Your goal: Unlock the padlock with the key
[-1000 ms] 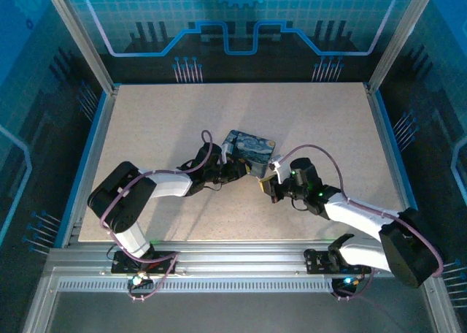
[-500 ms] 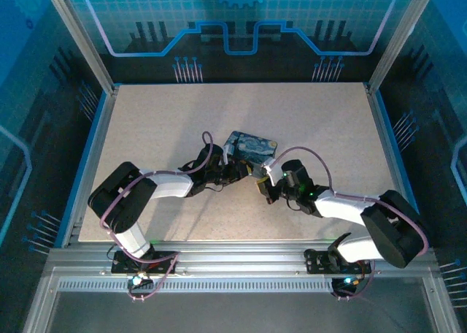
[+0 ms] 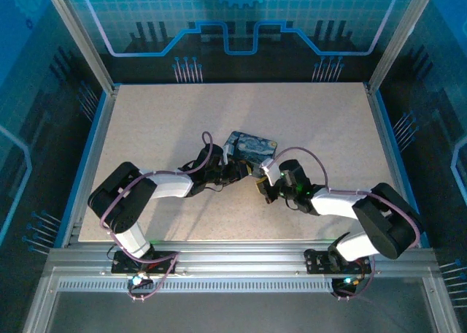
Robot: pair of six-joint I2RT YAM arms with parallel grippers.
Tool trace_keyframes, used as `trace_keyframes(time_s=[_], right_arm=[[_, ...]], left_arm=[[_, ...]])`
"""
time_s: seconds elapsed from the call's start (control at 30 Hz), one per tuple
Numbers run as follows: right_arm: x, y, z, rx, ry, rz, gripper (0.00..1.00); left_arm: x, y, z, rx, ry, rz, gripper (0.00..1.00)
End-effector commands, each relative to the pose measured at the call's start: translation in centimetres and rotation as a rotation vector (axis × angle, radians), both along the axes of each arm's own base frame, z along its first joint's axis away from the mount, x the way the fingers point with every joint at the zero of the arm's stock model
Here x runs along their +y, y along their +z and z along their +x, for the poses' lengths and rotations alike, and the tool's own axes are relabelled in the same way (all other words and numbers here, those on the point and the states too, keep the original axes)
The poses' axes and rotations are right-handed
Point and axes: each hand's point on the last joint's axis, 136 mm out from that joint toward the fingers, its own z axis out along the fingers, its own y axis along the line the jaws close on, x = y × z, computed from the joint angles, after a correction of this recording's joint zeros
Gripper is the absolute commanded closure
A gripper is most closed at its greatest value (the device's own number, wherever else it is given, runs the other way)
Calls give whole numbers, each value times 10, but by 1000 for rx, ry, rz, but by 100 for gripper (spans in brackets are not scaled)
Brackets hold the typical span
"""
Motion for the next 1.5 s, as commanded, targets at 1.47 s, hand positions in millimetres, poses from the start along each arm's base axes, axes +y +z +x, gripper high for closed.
trace_keyframes(time_s=[1.47], right_arm=[[6, 27, 19, -94, 4, 66, 100]], left_arm=[[-7, 23, -2, -53, -28, -47, 90]])
